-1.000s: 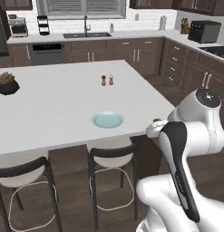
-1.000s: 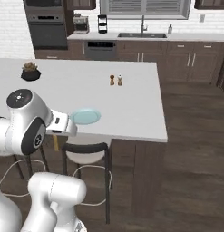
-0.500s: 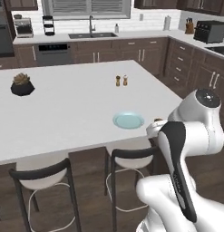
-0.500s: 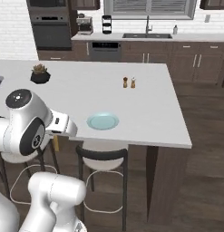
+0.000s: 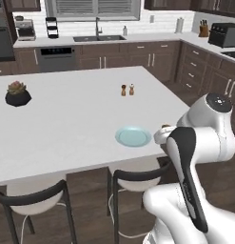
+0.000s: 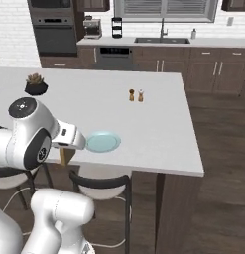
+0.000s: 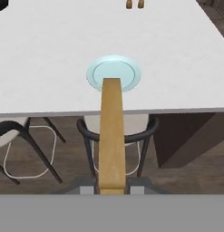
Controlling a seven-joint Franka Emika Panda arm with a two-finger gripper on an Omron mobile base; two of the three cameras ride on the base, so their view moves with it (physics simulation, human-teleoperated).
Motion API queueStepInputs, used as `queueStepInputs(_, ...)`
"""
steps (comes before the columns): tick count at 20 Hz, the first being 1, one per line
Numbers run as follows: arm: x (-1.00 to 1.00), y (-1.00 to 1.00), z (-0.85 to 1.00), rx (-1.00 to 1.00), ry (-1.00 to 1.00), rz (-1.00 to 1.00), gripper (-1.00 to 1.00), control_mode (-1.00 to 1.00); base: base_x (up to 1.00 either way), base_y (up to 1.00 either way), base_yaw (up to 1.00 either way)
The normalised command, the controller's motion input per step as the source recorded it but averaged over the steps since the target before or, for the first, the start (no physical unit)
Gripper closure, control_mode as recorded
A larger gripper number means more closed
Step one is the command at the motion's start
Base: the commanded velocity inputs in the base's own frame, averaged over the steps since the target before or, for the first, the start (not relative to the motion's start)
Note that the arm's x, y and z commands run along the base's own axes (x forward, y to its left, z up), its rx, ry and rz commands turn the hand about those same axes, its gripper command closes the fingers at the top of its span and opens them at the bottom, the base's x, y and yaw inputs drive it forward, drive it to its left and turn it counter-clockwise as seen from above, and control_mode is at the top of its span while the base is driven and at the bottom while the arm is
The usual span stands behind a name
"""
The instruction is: Start the toaster. Once the lever pops up, take the bread to the plate on the dining counter.
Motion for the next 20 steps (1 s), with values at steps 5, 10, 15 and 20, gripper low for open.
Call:
queueStepInputs(5,0.0,0.0,0.0,0.0,0.0,0.0,1.0,1.0,0.39,-0.07,0.01)
queueStepInputs(10,0.0,0.0,0.0,0.0,0.0,0.0,1.0,1.0,0.47,0.0,0.0)
queueStepInputs(15,0.0,0.0,0.0,0.0,0.0,0.0,1.0,1.0,0.52,0.0,0.0)
queueStepInputs(20,0.42,-0.12,0.0,0.0,0.0,0.02,1.0,-1.0,0.25,-0.03,0.0)
